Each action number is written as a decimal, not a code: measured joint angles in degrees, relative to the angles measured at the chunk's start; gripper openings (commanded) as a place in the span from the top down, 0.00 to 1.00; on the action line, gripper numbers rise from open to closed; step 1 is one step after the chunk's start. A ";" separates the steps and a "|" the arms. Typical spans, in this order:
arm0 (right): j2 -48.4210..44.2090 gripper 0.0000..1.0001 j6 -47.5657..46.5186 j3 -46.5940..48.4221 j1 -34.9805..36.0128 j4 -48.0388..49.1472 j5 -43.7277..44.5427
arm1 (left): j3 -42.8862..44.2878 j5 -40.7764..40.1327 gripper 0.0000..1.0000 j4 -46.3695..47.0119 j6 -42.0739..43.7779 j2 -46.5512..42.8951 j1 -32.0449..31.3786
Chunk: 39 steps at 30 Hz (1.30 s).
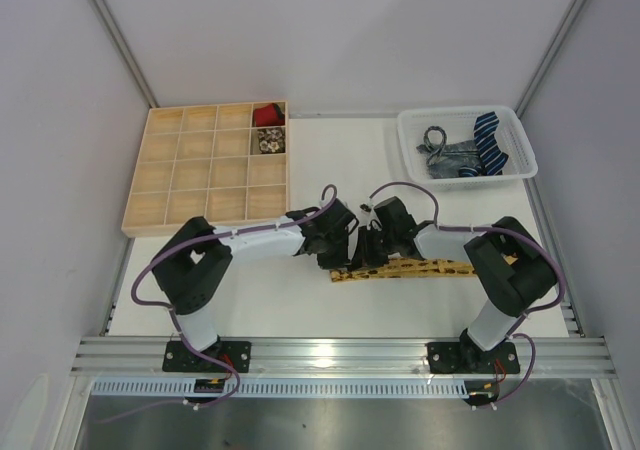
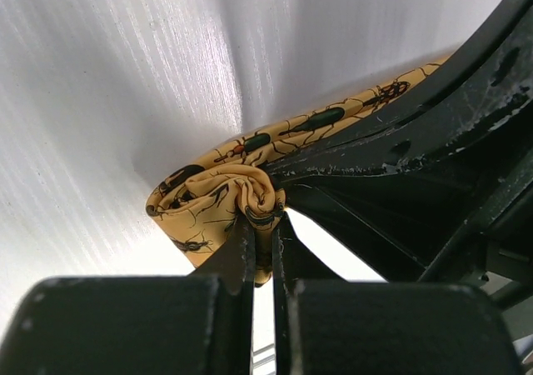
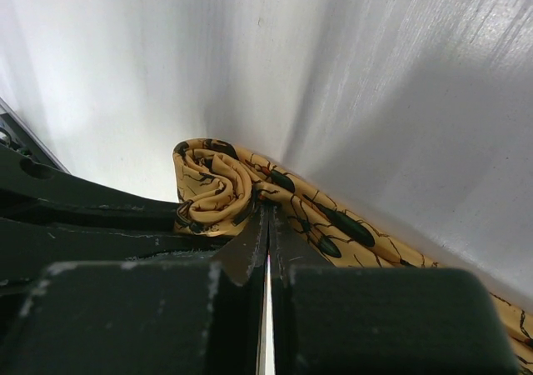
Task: Roll the ties
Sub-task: Roll the tie
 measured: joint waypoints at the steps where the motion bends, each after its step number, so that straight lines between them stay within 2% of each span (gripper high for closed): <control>1: 0.00 1.00 0.00 0.00 0.00 -0.04 0.02 | 0.11 0.00 0.99 -0.02 0.00 0.15 -0.02; 4: -0.02 1.00 -0.07 0.17 -0.13 -0.52 0.11 | 0.44 -0.04 0.99 -0.17 0.02 0.61 -0.13; 12: -2.45 1.00 -1.81 0.68 -3.17 -5.97 1.75 | -0.50 0.07 0.72 3.67 0.00 0.94 -0.92; 13: -2.95 1.00 -2.05 0.68 -3.85 -6.64 1.88 | -0.92 0.20 0.65 4.68 -0.11 0.90 -1.01; 19: -4.26 1.00 -2.47 0.68 -6.10 -8.72 1.77 | -2.32 0.52 0.48 8.66 -0.52 0.22 -1.90; 27: -4.33 0.99 -2.45 0.81 -9.11 -9.05 -2.86 | -5.14 0.09 0.37 13.29 -0.63 -1.60 -2.93; 39: -6.03 0.98 -2.38 1.86 -10.36 -10.64 -13.33 | -8.57 -1.11 0.35 18.32 -0.48 -3.37 -3.82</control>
